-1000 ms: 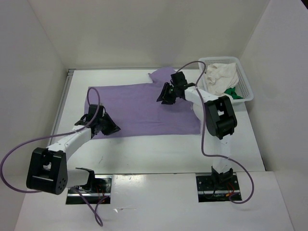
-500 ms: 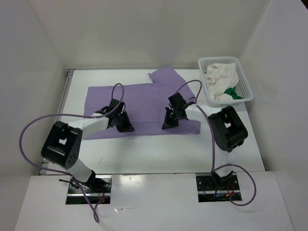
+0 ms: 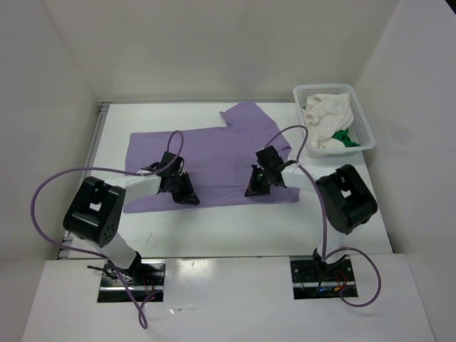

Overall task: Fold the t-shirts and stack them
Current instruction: Fold the flattened tshirt in 1/3 of the way

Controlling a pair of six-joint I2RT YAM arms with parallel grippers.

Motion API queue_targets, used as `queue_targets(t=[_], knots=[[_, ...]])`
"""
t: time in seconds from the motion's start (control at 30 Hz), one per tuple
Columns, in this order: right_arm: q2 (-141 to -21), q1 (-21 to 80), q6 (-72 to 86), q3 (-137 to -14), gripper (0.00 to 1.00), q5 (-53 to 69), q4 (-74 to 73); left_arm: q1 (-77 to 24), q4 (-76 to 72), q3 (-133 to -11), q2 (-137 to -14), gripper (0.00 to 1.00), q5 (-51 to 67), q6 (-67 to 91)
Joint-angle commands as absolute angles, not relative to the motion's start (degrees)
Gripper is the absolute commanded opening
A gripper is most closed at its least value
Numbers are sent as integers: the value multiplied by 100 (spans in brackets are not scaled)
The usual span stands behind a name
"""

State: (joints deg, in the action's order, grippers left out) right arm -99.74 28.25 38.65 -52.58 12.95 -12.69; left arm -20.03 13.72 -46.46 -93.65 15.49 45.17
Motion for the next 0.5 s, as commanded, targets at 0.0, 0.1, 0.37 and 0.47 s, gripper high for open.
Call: queue_targets(t=[0.0,0.1,0.37,0.47], knots=[[-9792,2839,3867,-4721,1,1028,-1696,-2048,2452,-3912,-9238,22,1617,4376],[-9538,2971,4226,-4291,1,1203,-1749,-2109,2609,-3779,-8896,25,1749,4456],[-8763,3190,4421,-4165,1,1196,-2328,-2031,2979,-3849,-8175,29,2242,4526],[-8763,3121,4203,-4823,9,1203,-2680,-1583,3059,-4557,-7928,32,2275,4263]])
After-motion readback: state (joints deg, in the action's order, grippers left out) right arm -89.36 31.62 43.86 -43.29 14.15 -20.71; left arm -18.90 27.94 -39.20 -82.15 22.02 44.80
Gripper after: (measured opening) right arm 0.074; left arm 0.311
